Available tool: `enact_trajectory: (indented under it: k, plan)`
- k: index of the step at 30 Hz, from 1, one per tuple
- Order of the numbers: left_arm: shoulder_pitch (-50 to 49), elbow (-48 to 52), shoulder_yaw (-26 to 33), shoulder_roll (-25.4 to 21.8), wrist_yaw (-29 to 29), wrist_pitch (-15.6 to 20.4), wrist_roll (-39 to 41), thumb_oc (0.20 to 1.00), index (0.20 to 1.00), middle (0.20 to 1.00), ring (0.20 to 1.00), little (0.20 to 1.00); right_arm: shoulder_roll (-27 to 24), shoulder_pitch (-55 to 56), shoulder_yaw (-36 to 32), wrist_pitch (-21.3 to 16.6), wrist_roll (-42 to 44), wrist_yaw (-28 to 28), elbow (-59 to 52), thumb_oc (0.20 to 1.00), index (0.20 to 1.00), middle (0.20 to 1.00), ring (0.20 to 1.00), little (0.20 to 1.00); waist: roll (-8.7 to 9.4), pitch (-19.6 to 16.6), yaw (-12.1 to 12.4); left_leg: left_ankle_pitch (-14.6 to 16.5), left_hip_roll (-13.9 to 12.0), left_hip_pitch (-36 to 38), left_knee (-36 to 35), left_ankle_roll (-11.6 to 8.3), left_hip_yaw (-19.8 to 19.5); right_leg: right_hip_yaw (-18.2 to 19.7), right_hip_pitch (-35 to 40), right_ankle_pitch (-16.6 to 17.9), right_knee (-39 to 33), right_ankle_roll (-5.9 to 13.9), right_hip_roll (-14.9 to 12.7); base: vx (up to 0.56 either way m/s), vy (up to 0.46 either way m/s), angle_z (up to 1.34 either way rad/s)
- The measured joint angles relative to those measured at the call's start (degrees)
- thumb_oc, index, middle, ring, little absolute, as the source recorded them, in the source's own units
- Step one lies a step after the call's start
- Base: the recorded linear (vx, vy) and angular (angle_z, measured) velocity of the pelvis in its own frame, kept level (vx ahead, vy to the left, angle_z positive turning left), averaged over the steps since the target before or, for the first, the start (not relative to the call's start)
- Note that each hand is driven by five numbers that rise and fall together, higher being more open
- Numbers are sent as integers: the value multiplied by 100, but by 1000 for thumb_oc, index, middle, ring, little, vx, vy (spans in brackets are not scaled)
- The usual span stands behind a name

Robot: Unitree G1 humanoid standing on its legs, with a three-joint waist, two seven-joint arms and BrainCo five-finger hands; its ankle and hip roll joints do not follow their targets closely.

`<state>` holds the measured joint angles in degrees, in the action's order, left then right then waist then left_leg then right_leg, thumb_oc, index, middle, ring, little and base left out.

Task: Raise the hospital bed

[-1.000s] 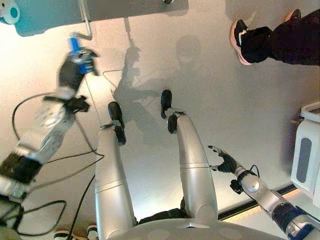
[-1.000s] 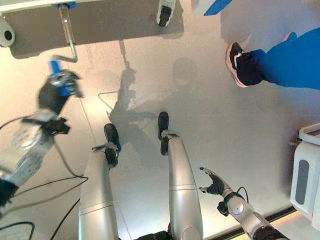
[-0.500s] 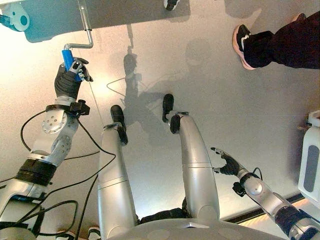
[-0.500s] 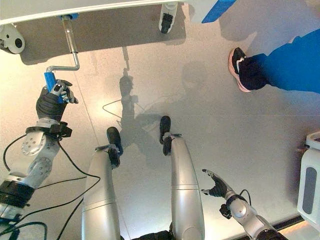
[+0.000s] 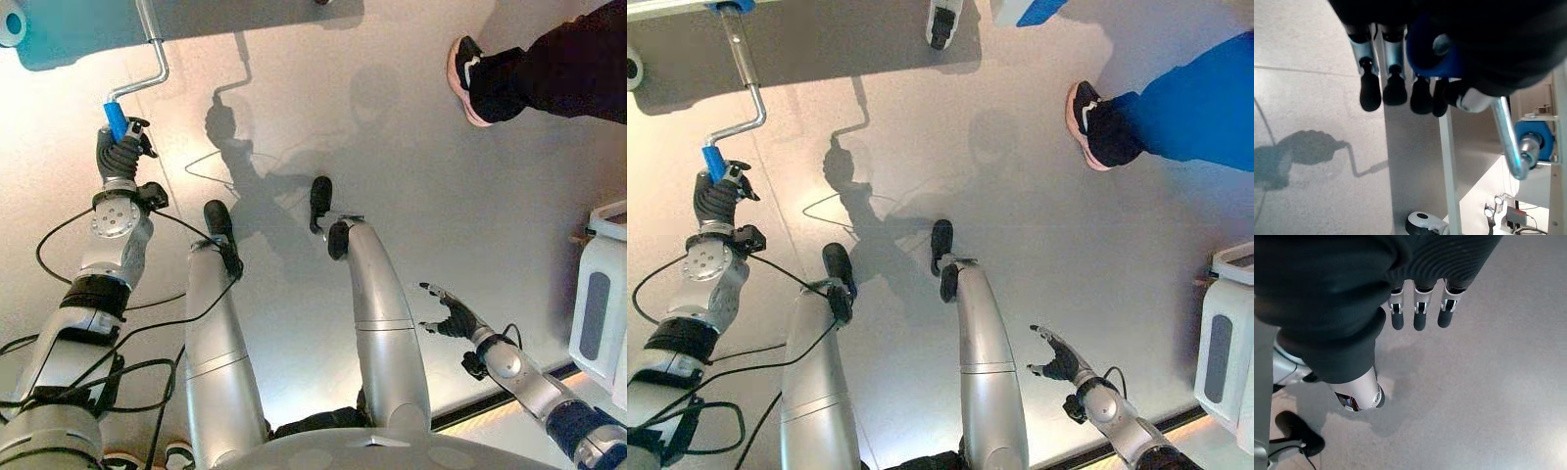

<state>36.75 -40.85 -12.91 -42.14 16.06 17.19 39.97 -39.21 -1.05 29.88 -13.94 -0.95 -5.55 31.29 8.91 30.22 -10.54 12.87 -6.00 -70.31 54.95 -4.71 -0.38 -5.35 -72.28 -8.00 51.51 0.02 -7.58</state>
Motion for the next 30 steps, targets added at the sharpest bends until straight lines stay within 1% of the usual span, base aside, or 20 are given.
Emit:
enact_trajectory:
  k: [1,2,4,6,7,13,14,18,21,29,30]
  plan:
    - [70,-149,-59,11,2,-20,-2,200,200,200,200,200,-3,-3,17,0,10,6,-1,1000,1000,1000,1000,1000,2,-1,24,0,-25,-18,5,4,-5,2,0,37,-44,8,28,1,35,-15]
    - [268,-431,-102,71,10,-50,-39,200,200,200,200,200,1,-7,110,-1,55,12,0,1000,1000,1000,1000,1000,13,-8,-78,2,-49,-65,18,18,-2,1,-12,81,-103,13,51,-2,24,-11]
    - [521,-829,-173,91,39,-106,-99,200,200,200,200,200,5,-74,196,-6,65,30,-1,1000,1000,1000,1000,1000,31,-20,-152,-5,-67,-143,27,49,-15,14,-49,135,-162,72,77,3,26,-7]
    - [776,-1158,-189,144,59,-170,-122,200,200,200,200,200,3,-105,305,-10,119,38,-20,1000,1000,1000,1000,1000,65,-43,-278,-4,-72,-260,85,73,5,75,-144,197,-197,84,142,3,29,-11]
    - [916,-1303,-190,183,108,-221,-182,200,200,200,200,200,-2,-111,335,-17,166,34,-92,1000,1000,1000,1000,1000,77,-50,-279,-2,-77,-325,107,88,17,94,-198,242,-229,99,161,2,23,-13]
    - [1154,-1503,-308,296,167,-309,-408,200,200,200,200,200,4,-138,464,-73,203,35,-134,1000,1000,1000,1000,1000,103,-67,-409,10,-127,-413,160,130,36,199,-254,314,-296,158,240,7,5,-5]
    - [1243,-1507,-339,296,201,-328,-549,200,200,200,200,200,3,-138,465,-75,215,34,-134,1000,1000,1000,1000,1000,104,-68,-422,4,-137,-453,168,137,39,208,-287,339,-320,176,274,9,-2,-5]
    - [1334,-1538,-417,339,276,-405,-623,200,200,200,200,200,3,-138,490,-78,229,37,-143,1000,1000,1000,1000,1000,108,-70,-432,5,-153,-490,179,150,81,324,-342,377,-342,210,349,5,-10,-5]
    - [1342,-1533,-422,358,328,-439,-767,200,200,200,200,200,3,-138,511,-79,238,37,-145,1000,1000,1000,1000,1000,109,-71,-440,7,-172,-492,180,153,96,338,-355,381,-342,214,375,3,-7,-1]
    - [1320,-1523,-424,380,398,-439,-785,200,200,200,200,200,-2,-139,587,-80,284,41,-192,1000,1000,1000,1000,1000,111,-72,-440,6,-192,-496,182,157,147,384,-397,391,-331,212,386,0,0,0]
    - [1318,-1524,-424,380,405,-440,-785,225,225,225,225,225,-2,-139,588,-81,285,42,-190,1000,1000,1000,1000,1000,111,-72,-442,5,-187,-496,183,160,152,387,-397,393,-330,210,393,0,0,0]
